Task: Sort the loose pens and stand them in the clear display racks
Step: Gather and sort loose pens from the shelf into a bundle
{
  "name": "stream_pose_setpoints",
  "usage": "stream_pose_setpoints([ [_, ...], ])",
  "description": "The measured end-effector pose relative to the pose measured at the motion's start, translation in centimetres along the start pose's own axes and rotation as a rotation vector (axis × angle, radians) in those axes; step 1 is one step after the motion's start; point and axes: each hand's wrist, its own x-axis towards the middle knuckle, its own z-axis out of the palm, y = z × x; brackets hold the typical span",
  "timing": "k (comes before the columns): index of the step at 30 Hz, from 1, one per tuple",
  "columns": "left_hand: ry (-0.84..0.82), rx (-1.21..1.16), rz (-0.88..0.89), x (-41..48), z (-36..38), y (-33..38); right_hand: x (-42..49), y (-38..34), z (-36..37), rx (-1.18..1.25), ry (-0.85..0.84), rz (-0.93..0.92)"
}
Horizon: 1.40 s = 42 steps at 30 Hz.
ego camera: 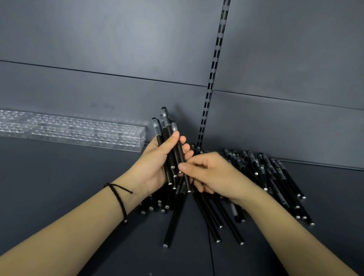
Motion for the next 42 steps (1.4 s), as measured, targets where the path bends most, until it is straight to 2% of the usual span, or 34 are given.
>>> stream_pose_setpoints([
  [3,0.027,-0.012,0.018,0.4,-0.5,0.5,0.0,0.2,-1.5,-0.033,0.035,0.051],
  [9,0.023,0.004,0.053,0.8,-1.4,1.4,-1.1,0.9,-2.4,-0.456,-0.108,0.289],
  [14,0.011,0.087,0.049,0.6,-1.4,1.2,-1.1,-0.2,-0.9,-0.603,-0.058,0.315],
  [19,0.0,0.025,0.016,0.1,-1.1,1.3,-0.9,-0.6,0.2,-0.744,-0.075,0.344],
  [25,-0.056,0.106,-0.089,-1.5,-1.3,1.2,-0.7,-0.6,-0.1,-0.507,-0.036,0.43],
  [30,-0.054,0.002,-0.181,-2.4,-3.3,2.2,-0.7,0.0,-1.5,-0.219,0.033,0.458],
  [33,-0.058,-0.1,-0.218,-2.5,-3.9,2.7,-0.6,0.1,-1.9,0.137,0.183,0.397],
  [36,-0.09,-0.057,-0.234,-2.5,-3.7,2.7,0.2,-0.9,-1.1,0.416,0.28,0.286],
  [38,-0.13,-0.019,-0.256,-2.5,-3.6,2.6,1.0,-1.9,-0.3,0.526,0.283,0.215],
  [42,-0.203,0.084,-0.253,-2.8,-3.8,2.4,2.6,-3.0,1.4,0.578,0.271,0.156],
])
